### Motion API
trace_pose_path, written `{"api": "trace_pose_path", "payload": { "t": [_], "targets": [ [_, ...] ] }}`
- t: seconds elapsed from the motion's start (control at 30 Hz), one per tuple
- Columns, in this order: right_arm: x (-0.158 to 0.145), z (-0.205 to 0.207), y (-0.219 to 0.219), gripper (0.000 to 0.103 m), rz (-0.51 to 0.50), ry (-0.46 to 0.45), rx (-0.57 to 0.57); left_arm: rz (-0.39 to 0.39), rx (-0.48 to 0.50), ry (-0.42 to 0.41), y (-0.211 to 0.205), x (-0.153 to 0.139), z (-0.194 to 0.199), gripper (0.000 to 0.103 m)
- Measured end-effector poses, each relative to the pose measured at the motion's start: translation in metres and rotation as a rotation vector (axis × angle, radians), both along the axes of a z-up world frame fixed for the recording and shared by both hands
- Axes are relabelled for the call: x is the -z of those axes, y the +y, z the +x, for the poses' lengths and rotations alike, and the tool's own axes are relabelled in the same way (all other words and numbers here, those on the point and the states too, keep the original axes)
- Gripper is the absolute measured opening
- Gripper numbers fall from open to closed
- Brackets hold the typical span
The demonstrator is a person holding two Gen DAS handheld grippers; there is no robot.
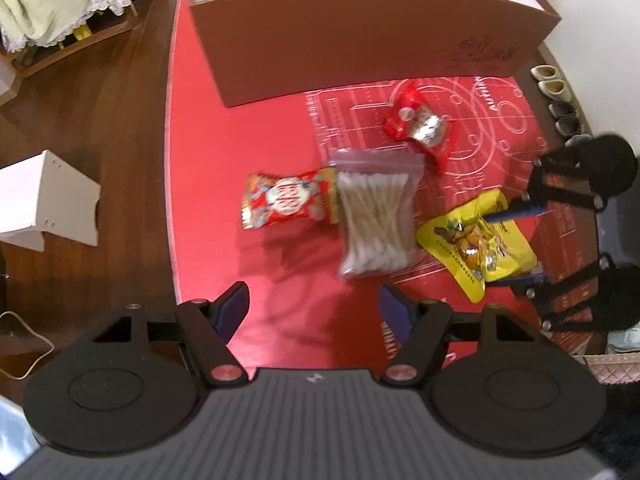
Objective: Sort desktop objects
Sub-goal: 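Grasp the clear cotton-swab bag with the left tool while the right tool grasps the yellow packet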
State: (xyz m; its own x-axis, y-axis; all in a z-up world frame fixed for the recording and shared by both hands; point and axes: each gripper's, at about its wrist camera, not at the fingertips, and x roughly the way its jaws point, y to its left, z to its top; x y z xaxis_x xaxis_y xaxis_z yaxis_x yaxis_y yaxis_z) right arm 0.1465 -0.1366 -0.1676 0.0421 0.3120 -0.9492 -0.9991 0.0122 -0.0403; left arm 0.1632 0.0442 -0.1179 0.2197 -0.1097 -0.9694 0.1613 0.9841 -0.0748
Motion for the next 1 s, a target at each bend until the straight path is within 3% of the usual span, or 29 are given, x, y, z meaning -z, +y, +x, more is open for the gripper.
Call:
{"api": "trace_pose_path", "payload": {
  "t": [0.17, 0.23, 0.3, 0.5, 0.57, 0.67, 1.0],
  "targets": [
    [-0.004, -0.014, -0.021, 0.047, -0.013, 0.036, 0.172, -0.041, 0.021, 0.001, -0.014, 0.008, 0.005, 0.068],
    [-0.006, -0.017, -0.029, 0.076, 0.010, 0.055, 0.248, -0.050, 0.021, 0.002, -0.021, 0.013, 0.010, 0.068],
    [-0.006, -0.021, -0.034, 0.090, 0.037, 0.051, 0.304, -0.048, 0.021, -0.004, -0.028, 0.018, 0.015, 0.068],
    [-0.011, -0.025, -0.043, 0.090, 0.077, 0.055, 0.388, -0.004, 0.001, 0.014, -0.043, 0.041, 0.027, 0.067],
    [-0.012, -0.026, -0.046, 0.090, 0.075, 0.044, 0.381, 0.011, 0.013, 0.012, -0.048, 0.046, 0.028, 0.046],
    [-0.015, -0.023, -0.051, 0.090, 0.080, 0.041, 0.376, 0.045, 0.082, -0.027, -0.057, 0.045, 0.024, 0.029],
    [-0.015, -0.024, -0.042, 0.090, 0.092, 0.002, 0.271, -0.044, 0.106, 0.009, -0.044, 0.032, -0.007, 0.024]
  ]
}}
